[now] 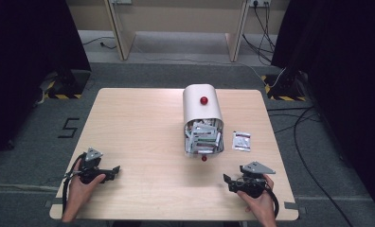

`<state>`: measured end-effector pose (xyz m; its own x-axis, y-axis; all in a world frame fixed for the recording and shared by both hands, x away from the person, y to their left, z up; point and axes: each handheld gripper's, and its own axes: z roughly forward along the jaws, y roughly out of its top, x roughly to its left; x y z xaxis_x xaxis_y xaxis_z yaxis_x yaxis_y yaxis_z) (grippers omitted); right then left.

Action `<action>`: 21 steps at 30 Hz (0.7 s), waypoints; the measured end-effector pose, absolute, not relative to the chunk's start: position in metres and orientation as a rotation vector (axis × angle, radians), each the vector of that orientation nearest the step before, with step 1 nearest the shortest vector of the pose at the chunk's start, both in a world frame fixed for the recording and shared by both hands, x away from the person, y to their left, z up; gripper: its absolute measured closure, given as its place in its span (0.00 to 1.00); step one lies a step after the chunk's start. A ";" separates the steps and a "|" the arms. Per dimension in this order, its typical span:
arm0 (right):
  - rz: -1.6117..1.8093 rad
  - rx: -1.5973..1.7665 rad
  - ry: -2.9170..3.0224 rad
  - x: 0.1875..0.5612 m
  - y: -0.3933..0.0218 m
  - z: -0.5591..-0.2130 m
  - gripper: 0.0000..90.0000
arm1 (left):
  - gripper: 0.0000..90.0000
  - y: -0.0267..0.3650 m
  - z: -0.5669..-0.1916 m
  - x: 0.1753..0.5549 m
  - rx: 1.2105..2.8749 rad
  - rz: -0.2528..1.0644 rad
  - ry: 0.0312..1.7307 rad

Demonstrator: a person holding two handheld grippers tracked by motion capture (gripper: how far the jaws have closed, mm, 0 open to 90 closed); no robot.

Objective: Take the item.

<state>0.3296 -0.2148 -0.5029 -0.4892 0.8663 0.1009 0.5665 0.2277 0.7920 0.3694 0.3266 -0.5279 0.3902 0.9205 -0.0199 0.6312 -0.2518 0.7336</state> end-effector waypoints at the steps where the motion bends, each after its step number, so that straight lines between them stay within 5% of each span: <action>1: 1.141 1.329 2.147 0.329 -0.215 -0.503 0.26 | 0.00 0.327 -0.528 0.369 1.984 0.556 1.326; 21: 1.077 1.310 2.216 0.316 -0.210 -0.515 0.22 | 0.00 0.327 -0.528 0.369 1.984 0.556 1.326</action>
<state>0.3160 -0.2098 -0.5149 -0.5117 0.8556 0.0780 0.5900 0.2840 0.7558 0.3693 0.3265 -0.5279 0.3903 0.9205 -0.0195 0.6310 -0.2520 0.7337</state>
